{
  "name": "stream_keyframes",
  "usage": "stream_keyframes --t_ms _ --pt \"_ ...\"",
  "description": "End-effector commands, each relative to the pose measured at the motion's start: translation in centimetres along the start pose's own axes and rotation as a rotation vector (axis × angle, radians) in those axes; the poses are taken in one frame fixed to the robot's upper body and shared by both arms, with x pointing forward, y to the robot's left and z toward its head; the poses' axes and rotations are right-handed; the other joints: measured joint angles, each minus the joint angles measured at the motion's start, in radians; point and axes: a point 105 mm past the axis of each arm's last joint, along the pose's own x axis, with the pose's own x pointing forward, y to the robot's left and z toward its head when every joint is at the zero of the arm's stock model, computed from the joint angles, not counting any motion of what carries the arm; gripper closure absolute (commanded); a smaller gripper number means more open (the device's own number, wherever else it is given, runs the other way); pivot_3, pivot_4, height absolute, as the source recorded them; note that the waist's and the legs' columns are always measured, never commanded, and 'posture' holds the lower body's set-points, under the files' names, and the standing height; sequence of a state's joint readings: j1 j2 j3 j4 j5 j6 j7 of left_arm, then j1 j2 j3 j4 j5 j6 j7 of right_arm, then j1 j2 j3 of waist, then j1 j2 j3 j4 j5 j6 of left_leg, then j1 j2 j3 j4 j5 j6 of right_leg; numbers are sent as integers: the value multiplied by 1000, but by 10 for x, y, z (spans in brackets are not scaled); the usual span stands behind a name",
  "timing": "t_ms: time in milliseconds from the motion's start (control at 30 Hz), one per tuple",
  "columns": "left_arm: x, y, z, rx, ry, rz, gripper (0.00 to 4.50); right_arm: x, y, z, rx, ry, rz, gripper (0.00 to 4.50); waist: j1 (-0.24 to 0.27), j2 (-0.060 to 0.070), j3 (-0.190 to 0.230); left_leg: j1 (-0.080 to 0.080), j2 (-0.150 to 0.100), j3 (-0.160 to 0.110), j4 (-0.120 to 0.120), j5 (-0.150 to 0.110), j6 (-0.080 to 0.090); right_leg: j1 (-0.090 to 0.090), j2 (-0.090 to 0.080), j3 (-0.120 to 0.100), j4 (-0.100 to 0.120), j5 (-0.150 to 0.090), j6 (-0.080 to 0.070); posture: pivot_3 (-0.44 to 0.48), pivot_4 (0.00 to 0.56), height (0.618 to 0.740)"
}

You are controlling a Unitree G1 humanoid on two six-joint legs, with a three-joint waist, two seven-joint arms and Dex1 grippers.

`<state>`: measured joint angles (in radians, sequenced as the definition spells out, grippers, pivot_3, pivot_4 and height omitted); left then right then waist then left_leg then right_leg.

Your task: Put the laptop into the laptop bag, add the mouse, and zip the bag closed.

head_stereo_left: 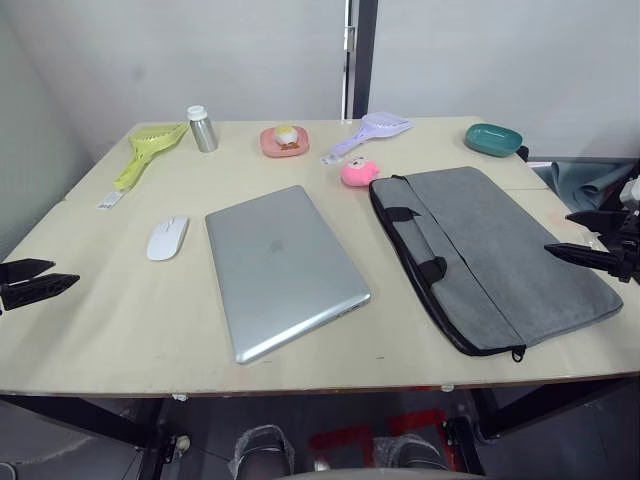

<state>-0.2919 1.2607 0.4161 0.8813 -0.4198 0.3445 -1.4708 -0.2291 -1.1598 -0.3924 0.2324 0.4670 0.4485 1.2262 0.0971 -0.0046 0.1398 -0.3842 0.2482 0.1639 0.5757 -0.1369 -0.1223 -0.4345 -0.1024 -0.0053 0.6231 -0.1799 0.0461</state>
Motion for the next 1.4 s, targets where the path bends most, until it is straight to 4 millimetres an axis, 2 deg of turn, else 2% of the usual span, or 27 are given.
stream_keyframes --t_ms 33,267,467,667,800,867,1000,1033,1133,1300,1333,1400 --pt "-4 0 6 28 -27 5 59 -3 -2 15 -27 -58 -18 0 0 0 0 0 0 0 0 0 0 0 0 0 0 0 0 0 150 740" --pt "1 -8 0 22 -27 -34 59 5 1 14 -15 -67 -16 0 -1 0 0 0 0 0 0 0 0 0 0 0 0 0 0 0 150 740" --pt "1 -8 -2 18 -38 -26 59 -3 -2 11 -13 -49 -45 0 0 0 0 0 0 0 0 0 0 0 0 0 0 0 0 0 150 740" --pt "8 -14 6 -5 -95 -52 59 -1 1 12 -14 -58 -38 0 0 0 0 0 0 0 0 0 0 0 0 0 0 0 0 0 150 740" --pt "17 -32 17 -58 -190 -151 59 9 15 34 -27 -158 12 0 -1 0 0 0 0 0 0 0 0 0 0 0 0 0 0 0 150 740" --pt "19 -41 12 -73 -180 -192 59 19 24 43 -42 -180 37 0 -6 0 0 0 0 1 0 0 0 0 0 0 1 0 0 0 150 740" --pt "28 -55 -4 -161 -131 -238 0 49 44 63 -68 -237 99 988 -15 0 0 1 0 3 -1 0 0 -2 1 1 1 0 0 0 150 740" --pt "33 -53 -7 -224 -127 -220 0 59 49 67 -74 -243 116 1529 -14 0 0 1 1 3 -1 0 0 -2 1 0 1 0 0 0 150 740" --pt "50 -48 -10 -345 -141 -181 0 90 67 72 -130 -227 177 2515 -10 0 0 1 1 3 0 0 0 -3 1 1 5 0 0 0 150 740" --pt "79 -72 -3 -584 -152 -309 0 140 88 78 -239 -199 255 4281 -5 0 0 0 1 3 3 0 0 -4 1 1 8 0 0 0 150 740" --pt "85 -77 -4 -618 -129 -327 0 150 90 79 -255 -194 259 4460 -7 0 0 0 1 3 4 0 0 -4 1 1 8 0 0 0 150 740" --pt "95 -86 -7 -688 -82 -360 0 175 92 82 -282 -181 234 4460 -10 0 0 -1 1 3 4 0 0 -4 1 1 8 0 -1 0 150 740"
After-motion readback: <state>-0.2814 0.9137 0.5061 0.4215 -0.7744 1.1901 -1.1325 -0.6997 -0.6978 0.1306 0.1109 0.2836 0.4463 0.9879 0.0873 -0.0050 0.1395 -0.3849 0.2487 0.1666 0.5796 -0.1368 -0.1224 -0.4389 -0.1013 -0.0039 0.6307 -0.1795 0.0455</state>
